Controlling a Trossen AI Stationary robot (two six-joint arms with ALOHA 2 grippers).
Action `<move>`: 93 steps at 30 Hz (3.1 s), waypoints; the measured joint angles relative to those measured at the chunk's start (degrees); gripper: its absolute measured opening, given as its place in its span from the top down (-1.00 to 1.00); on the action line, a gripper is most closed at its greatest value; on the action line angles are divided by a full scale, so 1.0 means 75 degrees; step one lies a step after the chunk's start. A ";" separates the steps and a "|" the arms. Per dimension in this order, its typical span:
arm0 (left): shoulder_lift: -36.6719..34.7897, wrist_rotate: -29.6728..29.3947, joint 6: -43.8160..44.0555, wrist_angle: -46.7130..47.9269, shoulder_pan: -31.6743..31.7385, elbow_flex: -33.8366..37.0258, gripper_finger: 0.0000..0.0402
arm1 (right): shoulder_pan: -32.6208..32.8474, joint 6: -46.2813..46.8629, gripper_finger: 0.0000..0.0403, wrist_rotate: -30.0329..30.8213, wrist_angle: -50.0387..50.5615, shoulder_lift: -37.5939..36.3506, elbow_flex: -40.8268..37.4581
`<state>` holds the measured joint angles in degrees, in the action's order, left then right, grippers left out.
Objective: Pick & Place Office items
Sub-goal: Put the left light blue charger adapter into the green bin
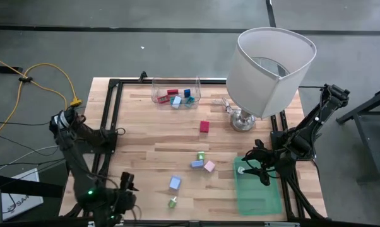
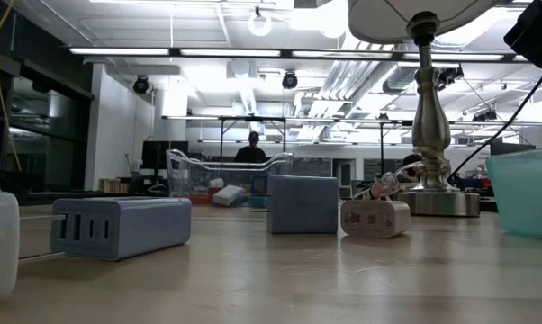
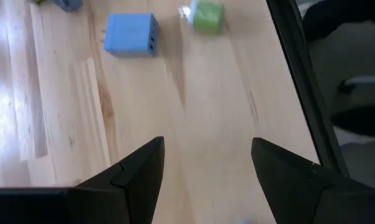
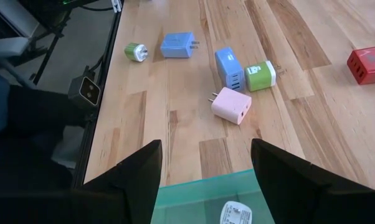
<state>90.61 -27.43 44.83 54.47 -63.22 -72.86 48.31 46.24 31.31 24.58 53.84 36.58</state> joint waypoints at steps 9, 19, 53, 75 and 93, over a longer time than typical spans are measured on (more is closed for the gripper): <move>-0.0003 0.0357 0.0032 0.0346 -0.0694 0.0000 -0.16 | 0.0003 0.0000 -0.16 0.0000 0.0000 0.0000 0.0000; 0.0160 0.1649 0.0031 0.0370 -0.0538 0.0003 -0.16 | 0.0001 0.0000 -0.16 0.0000 -0.0001 0.0000 0.0000; 0.1228 0.3723 -0.0394 0.0626 0.0148 0.0006 -0.15 | 0.0000 0.0001 -0.16 0.0001 -0.0003 0.0000 0.0000; 0.1757 0.3405 -0.0776 0.1234 -0.0412 0.0009 -0.15 | 0.0003 0.0001 -0.16 0.0000 0.0000 0.0000 0.0002; 0.1757 0.3300 -0.1068 0.1399 -0.0449 0.0009 -0.07 | 0.0000 0.0003 -0.16 0.0000 0.0000 0.0000 0.0003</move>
<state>103.79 -2.68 36.82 64.96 -66.59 -72.79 48.31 46.26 31.31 24.58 53.84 36.60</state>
